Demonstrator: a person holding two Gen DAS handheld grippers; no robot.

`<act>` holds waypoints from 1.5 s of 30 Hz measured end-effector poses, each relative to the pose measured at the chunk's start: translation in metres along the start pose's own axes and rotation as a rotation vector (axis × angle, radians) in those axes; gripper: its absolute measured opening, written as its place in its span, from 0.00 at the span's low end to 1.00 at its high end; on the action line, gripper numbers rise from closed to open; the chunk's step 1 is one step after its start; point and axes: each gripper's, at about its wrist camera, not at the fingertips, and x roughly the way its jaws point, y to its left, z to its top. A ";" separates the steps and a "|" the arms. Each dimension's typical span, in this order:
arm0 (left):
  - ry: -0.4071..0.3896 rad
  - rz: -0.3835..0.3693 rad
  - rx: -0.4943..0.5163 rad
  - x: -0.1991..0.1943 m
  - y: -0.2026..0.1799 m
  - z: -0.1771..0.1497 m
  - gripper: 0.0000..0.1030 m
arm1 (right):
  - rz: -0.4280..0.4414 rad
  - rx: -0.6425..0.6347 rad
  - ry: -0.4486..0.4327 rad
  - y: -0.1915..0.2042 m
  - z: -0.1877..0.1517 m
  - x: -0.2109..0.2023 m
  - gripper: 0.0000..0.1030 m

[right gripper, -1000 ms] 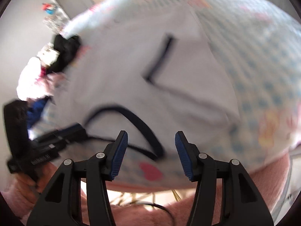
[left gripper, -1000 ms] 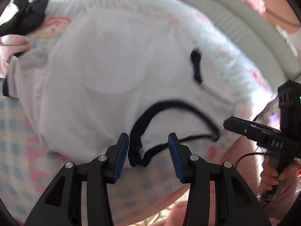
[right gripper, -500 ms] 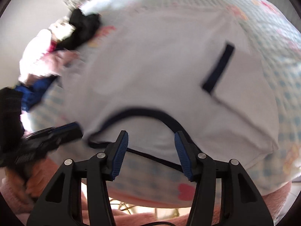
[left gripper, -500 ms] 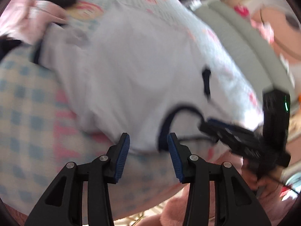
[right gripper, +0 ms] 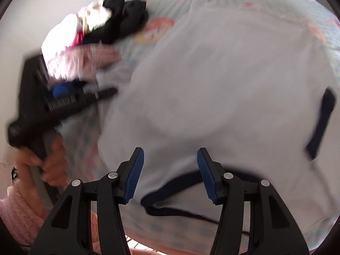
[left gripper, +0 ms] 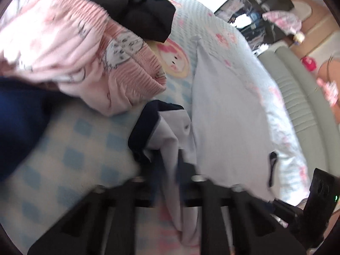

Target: Fold clothes

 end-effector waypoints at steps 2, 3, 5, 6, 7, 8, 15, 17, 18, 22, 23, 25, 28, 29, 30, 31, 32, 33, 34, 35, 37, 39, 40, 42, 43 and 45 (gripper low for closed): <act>-0.045 0.038 0.048 -0.018 0.002 0.002 0.02 | -0.040 0.012 0.007 -0.003 -0.006 0.003 0.49; -0.064 0.055 0.069 -0.028 0.003 0.005 0.02 | -0.060 0.018 0.010 -0.004 -0.009 0.004 0.48; -0.092 0.084 0.087 -0.048 0.008 0.008 0.02 | -0.099 0.030 0.017 -0.006 -0.016 0.007 0.48; -0.102 0.095 0.088 -0.057 0.011 0.009 0.02 | -0.118 0.037 0.020 -0.008 -0.018 0.008 0.48; -0.101 0.103 0.090 -0.059 0.013 0.009 0.02 | -0.127 0.046 0.020 -0.010 -0.020 0.005 0.48; -0.097 0.115 0.089 -0.061 0.017 0.009 0.02 | -0.124 0.047 0.016 -0.010 -0.021 0.002 0.48; 0.033 -0.103 0.010 -0.044 0.020 -0.024 0.32 | -0.021 -0.043 -0.063 0.016 -0.016 -0.024 0.50; 0.072 -0.125 0.014 -0.034 0.014 -0.038 0.32 | 0.025 -0.059 -0.042 0.026 -0.017 -0.014 0.50; 0.086 -0.125 0.014 -0.031 0.012 -0.045 0.32 | 0.038 -0.060 -0.021 0.030 -0.020 -0.006 0.50; 0.113 0.102 0.101 -0.024 0.001 -0.061 0.26 | 0.009 -0.039 -0.008 0.027 -0.027 -0.001 0.43; 0.108 0.110 0.105 -0.028 0.003 -0.062 0.21 | 0.002 -0.033 -0.011 0.025 -0.028 -0.002 0.43; 0.102 0.093 0.086 -0.038 0.008 -0.062 0.21 | -0.011 -0.022 -0.017 0.023 -0.031 -0.005 0.44; 0.137 -0.050 0.035 -0.045 0.013 -0.065 0.29 | -0.032 -0.006 -0.027 0.019 -0.034 -0.009 0.48; 0.151 -0.122 0.008 -0.046 0.013 -0.067 0.32 | -0.038 0.000 -0.030 0.018 -0.036 -0.010 0.48; 0.165 -0.203 -0.037 -0.045 0.015 -0.070 0.39 | -0.045 0.005 -0.033 0.017 -0.037 -0.011 0.48; 0.177 -0.261 -0.083 -0.042 0.016 -0.074 0.43 | -0.052 0.008 -0.035 0.016 -0.038 -0.012 0.48; 0.182 -0.260 -0.110 -0.038 0.018 -0.077 0.48 | -0.058 0.001 -0.031 0.016 -0.039 -0.009 0.48; 0.186 -0.254 -0.128 -0.033 0.020 -0.079 0.48 | -0.068 -0.007 -0.024 0.017 -0.041 -0.006 0.48; 0.189 -0.223 -0.107 -0.029 0.017 -0.081 0.47 | -0.079 -0.014 -0.017 0.018 -0.043 -0.003 0.48; 0.192 -0.193 -0.085 -0.025 0.014 -0.082 0.41 | -0.089 -0.013 -0.012 0.016 -0.045 -0.003 0.48; 0.197 -0.135 -0.041 -0.017 0.008 -0.084 0.31 | -0.097 -0.010 -0.012 0.014 -0.046 -0.002 0.48; 0.177 -0.084 0.030 -0.026 -0.004 -0.083 0.19 | -0.127 -0.012 -0.016 0.014 -0.046 -0.005 0.49; 0.165 -0.049 0.068 -0.030 -0.009 -0.082 0.19 | -0.144 -0.013 -0.018 0.014 -0.047 -0.007 0.50; 0.133 0.027 0.138 -0.039 -0.020 -0.081 0.19 | -0.193 -0.013 -0.016 0.013 -0.047 -0.008 0.51; 0.110 0.056 0.160 -0.045 -0.023 -0.080 0.19 | -0.178 -0.003 -0.022 0.012 -0.046 -0.010 0.51; 0.081 0.063 0.138 -0.052 -0.016 -0.074 0.19 | -0.149 0.018 -0.035 0.009 -0.045 -0.015 0.51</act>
